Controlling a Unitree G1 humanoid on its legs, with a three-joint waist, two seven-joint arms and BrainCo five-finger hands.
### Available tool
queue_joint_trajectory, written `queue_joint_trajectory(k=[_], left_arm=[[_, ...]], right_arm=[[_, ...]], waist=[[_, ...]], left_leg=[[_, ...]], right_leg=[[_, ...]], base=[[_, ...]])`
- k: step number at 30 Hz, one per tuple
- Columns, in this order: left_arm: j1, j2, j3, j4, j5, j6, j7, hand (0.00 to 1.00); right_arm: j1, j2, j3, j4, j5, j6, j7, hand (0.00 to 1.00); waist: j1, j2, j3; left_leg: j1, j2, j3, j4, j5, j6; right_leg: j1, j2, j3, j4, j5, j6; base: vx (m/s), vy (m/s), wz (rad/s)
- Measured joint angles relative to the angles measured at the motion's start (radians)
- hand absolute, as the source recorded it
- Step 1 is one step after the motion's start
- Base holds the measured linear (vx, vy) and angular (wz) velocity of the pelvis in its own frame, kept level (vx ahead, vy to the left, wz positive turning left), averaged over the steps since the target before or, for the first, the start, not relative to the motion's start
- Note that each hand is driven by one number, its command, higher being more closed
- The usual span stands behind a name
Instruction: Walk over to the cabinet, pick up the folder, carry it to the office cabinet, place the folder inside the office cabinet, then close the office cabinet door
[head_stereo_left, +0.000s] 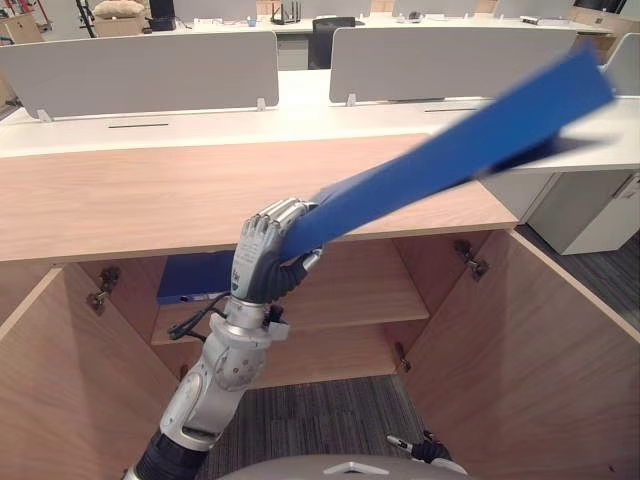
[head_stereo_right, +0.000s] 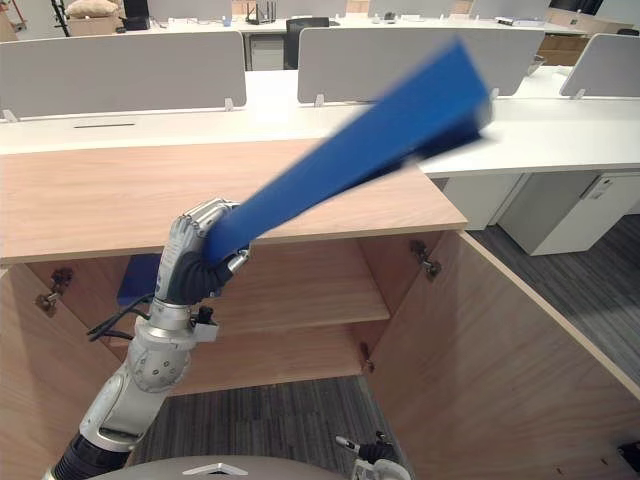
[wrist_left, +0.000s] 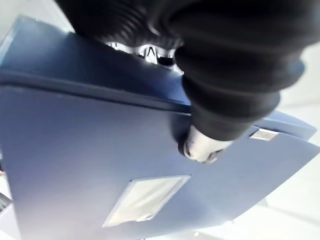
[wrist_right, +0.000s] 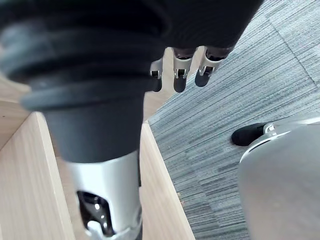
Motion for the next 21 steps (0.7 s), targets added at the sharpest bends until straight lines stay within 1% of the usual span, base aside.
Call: queue_joint_trajectory(k=[1, 2, 3, 4, 6, 8, 10, 11, 14, 16, 18, 20, 21], left_arm=[[0.01, -0.013, -0.006, -0.02, -0.081, -0.014, -0.004, 1.0], [0.013, -0.025, -0.009, -0.029, -0.127, -0.025, -0.003, 1.0], [0.02, -0.042, -0.014, -0.051, -0.21, -0.027, -0.002, 1.0], [0.022, -0.048, -0.015, -0.058, -0.249, -0.029, -0.002, 1.0], [0.028, -0.073, -0.013, -0.072, -0.363, -0.039, 0.003, 1.0], [0.061, -0.096, -0.012, -0.098, -0.466, -0.047, -0.001, 1.0], [0.085, -0.11, -0.008, -0.098, -0.561, -0.061, -0.025, 1.0], [0.101, -0.115, -0.001, -0.098, -0.607, -0.063, -0.04, 1.0], [0.138, -0.122, 0.012, -0.098, -0.678, -0.063, -0.065, 1.0], [0.162, -0.127, 0.022, -0.098, -0.694, -0.063, -0.072, 1.0], [0.201, -0.14, 0.05, -0.098, -0.698, -0.063, -0.085, 1.0], [0.218, -0.145, 0.065, -0.097, -0.701, -0.062, -0.085, 1.0], [0.23, -0.148, 0.08, -0.097, -0.704, -0.062, -0.086, 1.0]], right_arm=[[0.001, 0.0, 0.007, -0.001, 0.011, 0.0, -0.003, 0.0], [0.003, 0.0, 0.01, -0.003, 0.015, -0.001, -0.01, 0.0], [0.012, 0.001, 0.018, -0.021, 0.015, -0.003, -0.022, 0.0], [0.016, 0.003, 0.02, -0.035, 0.019, -0.003, -0.023, 0.0], [0.034, 0.006, 0.048, -0.094, 0.034, -0.008, -0.03, 0.0], [0.051, 0.035, 0.062, -0.184, 0.047, -0.011, -0.033, 0.0], [0.055, 0.06, 0.08, -0.265, 0.068, -0.018, -0.034, 0.0], [0.058, 0.078, 0.089, -0.336, 0.074, -0.022, -0.033, 0.0], [0.085, 0.109, 0.117, -0.524, 0.092, -0.053, -0.033, 0.0], [0.101, 0.121, 0.124, -0.612, 0.097, -0.064, -0.033, 0.0], [0.136, 0.137, 0.132, -0.764, 0.103, -0.092, -0.032, 0.0], [0.149, 0.145, 0.135, -0.85, 0.109, -0.108, -0.032, 0.0], [0.162, 0.146, 0.136, -0.923, 0.111, -0.115, -0.032, 0.0]], waist=[[0.0, -0.001, -0.001], [0.002, -0.001, -0.002], [0.006, -0.001, -0.003], [0.008, 0.0, -0.003], [0.019, 0.002, -0.005], [0.022, 0.003, -0.005], [0.024, 0.001, -0.005], [0.025, 0.001, -0.005], [0.036, -0.002, -0.005], [0.039, -0.005, -0.006], [0.04, -0.011, -0.007], [0.04, -0.015, -0.006], [0.041, -0.018, -0.004]], left_leg=[[0.0, 0.0, 0.001, 0.0, 0.0, 0.0], [0.0, 0.0, 0.002, 0.0, 0.0, 0.0], [0.0, 0.001, 0.004, 0.0, 0.0, 0.0], [0.0, 0.002, 0.006, 0.0, 0.0, 0.0], [-0.001, 0.002, 0.017, 0.0, 0.0, 0.001], [-0.001, 0.003, 0.023, 0.0, 0.001, 0.001], [-0.001, 0.003, 0.025, 0.0, 0.0, 0.001], [0.0, 0.003, 0.026, 0.0, 0.0, 0.001], [0.0, 0.003, 0.028, 0.0, 0.0, 0.001], [0.0, 0.003, 0.028, 0.0, 0.0, 0.001], [0.001, 0.003, 0.031, 0.001, 0.0, 0.001], [-0.001, 0.003, 0.037, 0.006, 0.0, 0.001], [0.0, 0.003, 0.042, 0.006, -0.001, 0.002]], right_leg=[[-0.002, 0.0, 0.001, 0.003, -0.001, 0.0], [-0.003, 0.0, 0.002, 0.005, -0.001, 0.0], [-0.005, 0.0, 0.004, 0.007, -0.001, 0.0], [-0.006, 0.001, 0.005, 0.008, -0.001, 0.0], [-0.014, 0.002, 0.014, 0.014, -0.001, 0.0], [-0.014, 0.004, 0.022, 0.018, 0.0, 0.001], [-0.015, 0.004, 0.023, 0.019, 0.0, 0.002], [-0.018, 0.003, 0.024, 0.021, -0.001, 0.002], [-0.019, 0.003, 0.026, 0.021, -0.001, 0.005], [-0.02, 0.003, 0.026, 0.021, -0.001, 0.005], [-0.025, 0.003, 0.027, 0.021, 0.0, 0.006], [-0.03, 0.004, 0.031, 0.02, 0.005, 0.008], [-0.03, 0.004, 0.035, 0.019, 0.006, 0.009]], base=[[0.0, 0.0, 0.0], [-0.02, -0.004, -0.03], [-0.02, -0.004, -0.04], [-0.02, -0.005, -0.08], [-0.02, -0.003, -0.13], [-0.02, -0.002, -0.1], [-0.05, -0.007, -0.02], [-0.06, -0.003, -0.02], [-0.01, 0.0, -0.01], [0.0, 0.0, 0.0], [0.02, 0.002, -0.03], [0.03, 0.006, -0.08], [0.01, 0.004, -0.11]])
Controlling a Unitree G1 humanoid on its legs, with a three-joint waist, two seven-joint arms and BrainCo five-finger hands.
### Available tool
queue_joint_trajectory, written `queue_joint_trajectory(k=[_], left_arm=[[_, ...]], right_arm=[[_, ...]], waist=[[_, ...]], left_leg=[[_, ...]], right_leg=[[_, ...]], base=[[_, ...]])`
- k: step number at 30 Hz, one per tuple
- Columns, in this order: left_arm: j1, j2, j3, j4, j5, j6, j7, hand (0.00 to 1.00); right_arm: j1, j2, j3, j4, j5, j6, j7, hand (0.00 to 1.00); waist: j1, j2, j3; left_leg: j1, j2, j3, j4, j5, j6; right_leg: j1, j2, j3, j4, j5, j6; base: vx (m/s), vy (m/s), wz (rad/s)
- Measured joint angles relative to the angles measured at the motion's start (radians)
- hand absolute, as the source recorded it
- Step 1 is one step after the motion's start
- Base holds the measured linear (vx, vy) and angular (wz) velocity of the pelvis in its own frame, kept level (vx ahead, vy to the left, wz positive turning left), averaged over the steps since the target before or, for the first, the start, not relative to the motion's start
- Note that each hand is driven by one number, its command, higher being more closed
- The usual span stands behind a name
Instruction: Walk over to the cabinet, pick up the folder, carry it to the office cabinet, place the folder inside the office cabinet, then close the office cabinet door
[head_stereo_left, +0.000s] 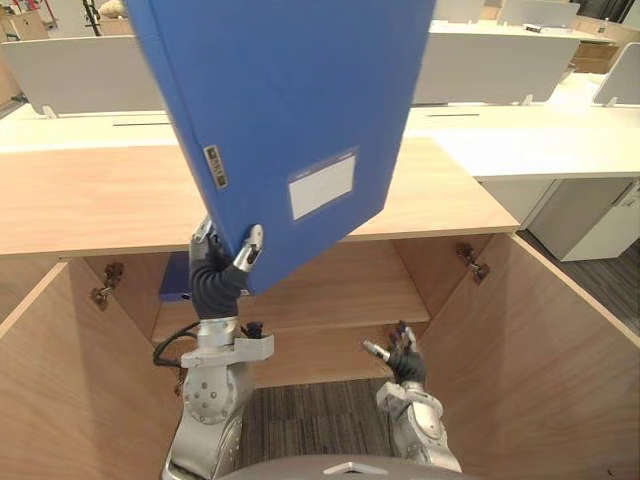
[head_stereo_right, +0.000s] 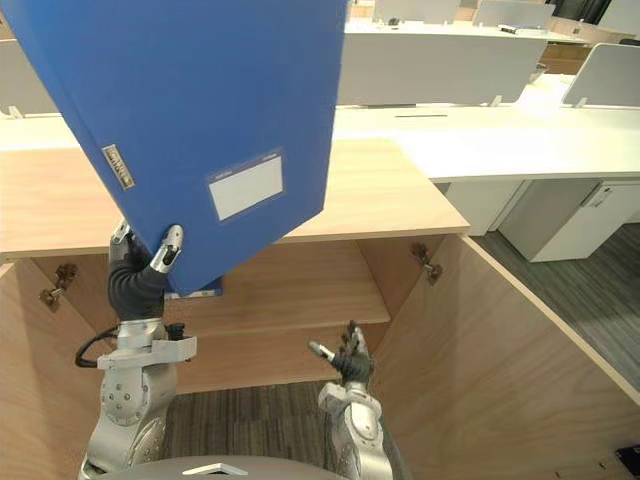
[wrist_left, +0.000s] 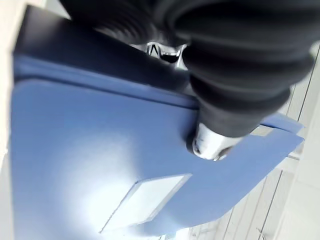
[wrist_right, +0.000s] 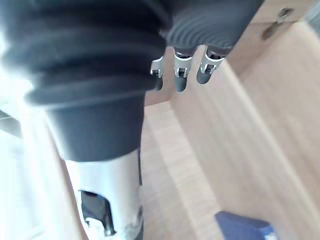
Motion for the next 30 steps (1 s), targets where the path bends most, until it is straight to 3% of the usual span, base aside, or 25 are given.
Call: queue_joint_trajectory(k=[7, 11, 18, 30], left_arm=[[0.037, -0.001, 0.052, 0.001, 0.001, 0.0, -0.007, 1.0], [0.045, -0.003, 0.077, 0.005, 0.005, 0.0, -0.026, 1.0], [0.042, -0.002, 0.121, 0.061, 0.009, 0.0, -0.076, 1.0], [0.014, 0.012, 0.122, 0.096, -0.032, 0.0, -0.179, 1.0]], right_arm=[[0.027, 0.0, 0.0, -0.406, 0.001, -0.089, 0.002, 0.0], [0.02, 0.0, -0.005, -0.497, 0.001, -0.114, 0.012, 0.0], [-0.119, -0.02, -0.034, -0.52, 0.031, -0.134, 0.046, 0.0], [-0.3, -0.202, -0.051, -0.474, 0.116, -0.135, 0.133, 0.0]], waist=[[-0.001, -0.008, 0.001], [-0.004, -0.009, 0.003], [-0.01, -0.008, 0.013], [-0.001, -0.001, 0.031]], left_leg=[[0.009, -0.003, 0.017, 0.0, -0.011, 0.002], [0.009, -0.005, 0.019, 0.0, -0.014, -0.002], [0.004, -0.007, 0.018, 0.0, -0.017, -0.004], [-0.014, -0.008, 0.005, 0.001, -0.017, 0.005]], right_leg=[[-0.002, -0.001, 0.019, -0.001, 0.001, 0.002], [-0.003, -0.001, 0.021, -0.003, 0.001, 0.002], [-0.004, -0.001, 0.024, -0.013, 0.005, 0.004], [-0.003, -0.001, 0.015, -0.024, 0.007, 0.005]], base=[[0.0, 0.004, -0.08], [0.0, 0.0, -0.01], [0.0, 0.0, 0.0], [0.0, -0.005, 0.02]])
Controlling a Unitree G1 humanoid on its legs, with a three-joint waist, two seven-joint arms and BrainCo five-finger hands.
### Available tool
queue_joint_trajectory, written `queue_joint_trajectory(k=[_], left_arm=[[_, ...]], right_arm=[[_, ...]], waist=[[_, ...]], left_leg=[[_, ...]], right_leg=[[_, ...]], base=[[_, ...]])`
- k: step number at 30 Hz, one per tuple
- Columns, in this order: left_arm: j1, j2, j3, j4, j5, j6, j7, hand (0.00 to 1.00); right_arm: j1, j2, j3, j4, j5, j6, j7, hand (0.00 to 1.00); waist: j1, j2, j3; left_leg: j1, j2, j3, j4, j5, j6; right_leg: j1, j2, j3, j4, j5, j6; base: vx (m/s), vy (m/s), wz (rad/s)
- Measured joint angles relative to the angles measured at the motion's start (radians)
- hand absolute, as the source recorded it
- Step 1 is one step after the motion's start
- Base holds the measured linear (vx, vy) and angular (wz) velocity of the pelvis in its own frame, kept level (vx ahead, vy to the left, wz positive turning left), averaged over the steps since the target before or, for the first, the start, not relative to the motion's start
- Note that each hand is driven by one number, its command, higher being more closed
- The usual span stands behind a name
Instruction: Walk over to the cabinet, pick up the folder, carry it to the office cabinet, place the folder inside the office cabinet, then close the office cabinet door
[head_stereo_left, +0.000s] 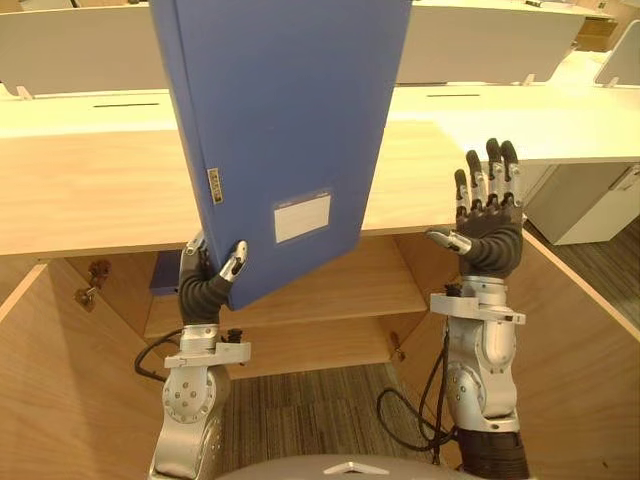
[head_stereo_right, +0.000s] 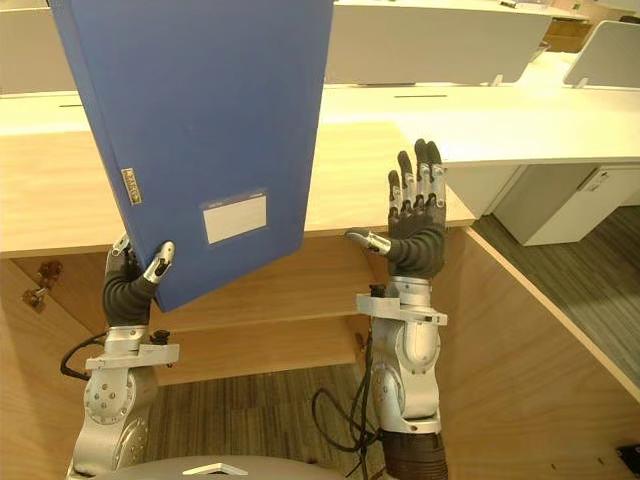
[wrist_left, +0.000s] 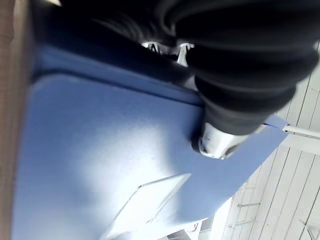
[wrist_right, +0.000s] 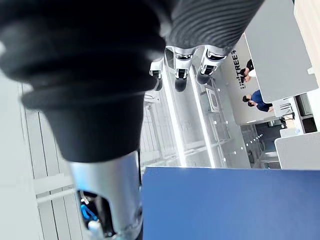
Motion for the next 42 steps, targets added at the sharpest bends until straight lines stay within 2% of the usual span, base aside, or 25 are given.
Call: queue_joint_trajectory(k=[8, 15, 19, 22, 23, 28, 33, 37, 41, 42], left_arm=[[-0.01, 0.028, -0.036, 0.0, -0.058, 0.0, -0.067, 1.0], [-0.023, 0.04, -0.05, -0.007, -0.079, 0.0, -0.12, 1.0], [-0.039, 0.043, -0.063, -0.008, -0.1, 0.0, -0.135, 1.0], [-0.042, 0.052, -0.067, -0.012, -0.108, 0.0, -0.145, 1.0], [-0.042, 0.056, -0.067, -0.012, -0.114, 0.0, -0.145, 1.0], [-0.042, 0.076, -0.067, -0.013, -0.116, 0.0, -0.145, 1.0], [-0.042, 0.08, -0.066, -0.013, -0.116, 0.0, -0.139, 1.0], [-0.042, 0.081, -0.062, -0.013, -0.114, 0.0, -0.129, 1.0], [-0.045, 0.077, -0.045, -0.016, -0.107, -0.001, -0.123, 1.0], [-0.054, 0.076, -0.037, -0.017, -0.094, -0.003, -0.119, 0.0]], right_arm=[[-0.037, -0.078, 0.052, 0.117, 0.081, 0.048, 0.079, 0.0], [-0.093, -0.109, 0.089, 0.194, 0.104, 0.078, 0.116, 0.0], [-0.099, -0.132, 0.112, 0.221, 0.104, 0.079, 0.144, 0.0], [-0.099, -0.149, 0.13, 0.231, 0.104, 0.099, 0.152, 0.0], [-0.099, -0.158, 0.134, 0.231, 0.104, 0.1, 0.156, 1.0], [-0.147, -0.24, 0.188, 0.288, 0.113, 0.122, 0.199, 1.0], [-0.164, -0.278, 0.21, 0.3, 0.132, 0.125, 0.232, 1.0], [-0.164, -0.261, 0.211, 0.299, 0.139, 0.124, 0.238, 1.0], [-0.159, -0.189, 0.185, 0.291, 0.132, 0.124, 0.234, 1.0], [-0.146, -0.15, 0.17, 0.276, 0.118, 0.124, 0.227, 1.0]], waist=[[0.007, 0.005, 0.013], [0.013, 0.004, 0.013], [0.015, 0.004, 0.013], [0.016, 0.004, 0.013], [0.017, 0.004, 0.013], [0.017, -0.002, 0.016], [0.023, -0.004, 0.015], [0.023, -0.003, 0.015], [0.022, -0.003, 0.015], [0.023, -0.003, 0.015]], left_leg=[[-0.012, 0.0, -0.02, 0.0, 0.001, 0.001], [-0.02, -0.001, -0.031, 0.0, 0.001, 0.001], [-0.023, -0.001, -0.039, 0.0, 0.002, 0.003], [-0.027, -0.001, -0.047, 0.0, 0.004, 0.004], [-0.028, -0.001, -0.048, 0.0, 0.004, 0.004], [-0.031, -0.002, -0.048, 0.0, 0.006, 0.005], [-0.045, -0.003, -0.051, 0.0, 0.012, 0.006], [-0.044, -0.005, -0.051, 0.0, 0.012, 0.006], [-0.044, -0.006, -0.051, 0.0, 0.012, 0.007], [-0.045, -0.007, -0.051, 0.0, 0.013, 0.007]], right_leg=[[-0.001, -0.002, -0.017, -0.001, -0.002, 0.002], [-0.002, -0.002, -0.023, -0.002, -0.002, 0.002], [-0.001, -0.003, -0.024, -0.001, -0.002, 0.002], [-0.001, -0.003, -0.024, -0.001, -0.002, 0.002], [-0.001, -0.003, -0.024, -0.001, -0.002, 0.002], [-0.004, -0.003, -0.024, -0.002, -0.002, 0.002], [-0.018, -0.004, -0.024, -0.001, -0.002, 0.002], [-0.017, -0.006, -0.024, 0.0, -0.001, 0.002], [-0.018, -0.007, -0.023, 0.0, -0.002, 0.002], [-0.018, -0.007, -0.023, 0.0, -0.002, 0.001]], base=[[-0.01, -0.021, 0.06], [-0.01, -0.019, 0.05], [-0.01, -0.022, 0.06], [-0.02, -0.025, 0.07], [0.0, 0.0, 0.0], [-0.01, -0.005, 0.0], [-0.01, -0.011, 0.0], [0.0, 0.0, 0.0], [-0.02, -0.01, 0.0], [0.0, 0.0, 0.0]])
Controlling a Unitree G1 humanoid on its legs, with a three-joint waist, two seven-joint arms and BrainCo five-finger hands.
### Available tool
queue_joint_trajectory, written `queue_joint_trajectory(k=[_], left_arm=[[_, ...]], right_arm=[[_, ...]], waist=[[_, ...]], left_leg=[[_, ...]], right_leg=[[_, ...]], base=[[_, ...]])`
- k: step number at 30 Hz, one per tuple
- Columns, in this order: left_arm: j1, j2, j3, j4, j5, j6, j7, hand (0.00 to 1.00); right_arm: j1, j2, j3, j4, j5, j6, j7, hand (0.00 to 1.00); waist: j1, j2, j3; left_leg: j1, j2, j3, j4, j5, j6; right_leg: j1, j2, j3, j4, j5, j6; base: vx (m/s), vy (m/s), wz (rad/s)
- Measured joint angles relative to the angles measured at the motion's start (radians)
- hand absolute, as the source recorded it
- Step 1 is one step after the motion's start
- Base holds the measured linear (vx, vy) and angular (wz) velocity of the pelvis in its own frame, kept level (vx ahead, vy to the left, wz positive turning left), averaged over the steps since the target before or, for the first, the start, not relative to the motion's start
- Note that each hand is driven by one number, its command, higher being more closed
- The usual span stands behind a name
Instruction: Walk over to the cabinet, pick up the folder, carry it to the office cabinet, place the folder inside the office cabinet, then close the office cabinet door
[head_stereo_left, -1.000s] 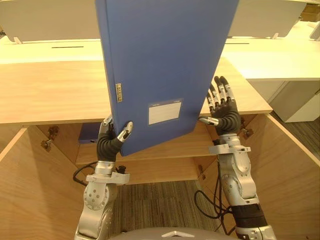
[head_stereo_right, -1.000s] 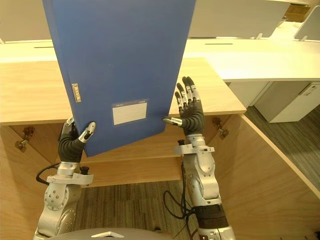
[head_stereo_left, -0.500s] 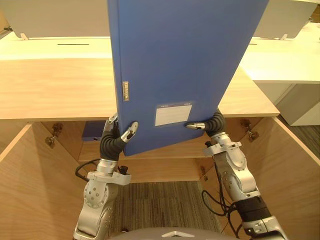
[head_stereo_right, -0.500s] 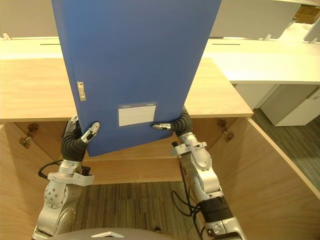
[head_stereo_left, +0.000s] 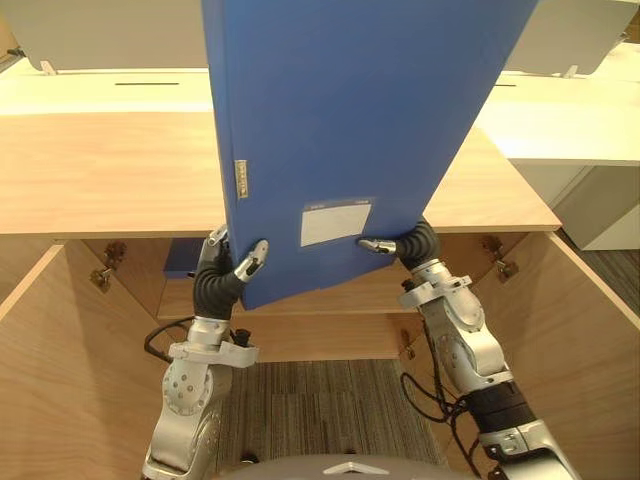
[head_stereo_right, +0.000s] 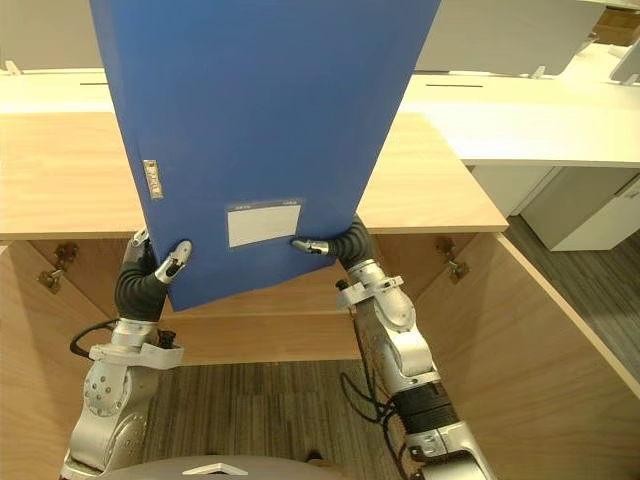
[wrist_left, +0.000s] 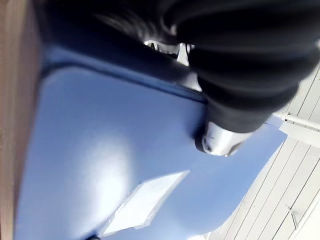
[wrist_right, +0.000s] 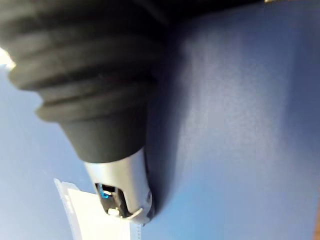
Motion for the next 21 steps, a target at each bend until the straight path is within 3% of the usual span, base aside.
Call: queue_joint_trajectory(k=[4, 12, 17, 21], left_arm=[[-0.034, -0.016, 0.033, -0.002, 0.042, -0.029, 0.021, 0.0], [-0.042, -0.052, 0.119, 0.004, 0.174, -0.032, 0.108, 0.0], [-0.041, -0.082, 0.254, 0.08, 0.215, -0.031, 0.149, 0.0], [-0.023, -0.12, 0.429, 0.202, 0.215, -0.006, 0.217, 0.0]], right_arm=[[0.046, 0.075, -0.023, -0.058, -0.019, -0.002, -0.017, 1.0], [0.053, 0.188, -0.027, -0.092, -0.02, -0.008, -0.049, 1.0], [0.079, 0.214, -0.048, -0.107, -0.066, -0.013, -0.067, 1.0], [0.107, 0.238, -0.113, -0.107, -0.079, -0.014, -0.084, 1.0]], waist=[[0.003, 0.0, -0.001], [-0.007, -0.001, -0.002], [-0.004, -0.001, -0.009], [-0.007, 0.002, -0.012]], left_leg=[[0.0, -0.004, -0.001, 0.0, 0.001, 0.002], [-0.003, -0.009, -0.001, 0.0, 0.003, 0.004], [-0.003, -0.01, -0.004, 0.0, 0.003, 0.005], [-0.004, -0.01, -0.006, -0.001, 0.004, 0.005]], right_leg=[[0.0, -0.004, 0.0, 0.0, 0.0, 0.0], [-0.008, -0.009, 0.001, -0.001, 0.0, 0.0], [-0.006, -0.009, -0.001, -0.002, 0.0, 0.0], [-0.006, -0.01, -0.003, -0.004, 0.0, 0.0]], base=[[0.0, 0.0, 0.0], [-0.01, -0.004, 0.0], [0.0, 0.0, 0.0], [0.0, 0.0, 0.0]])
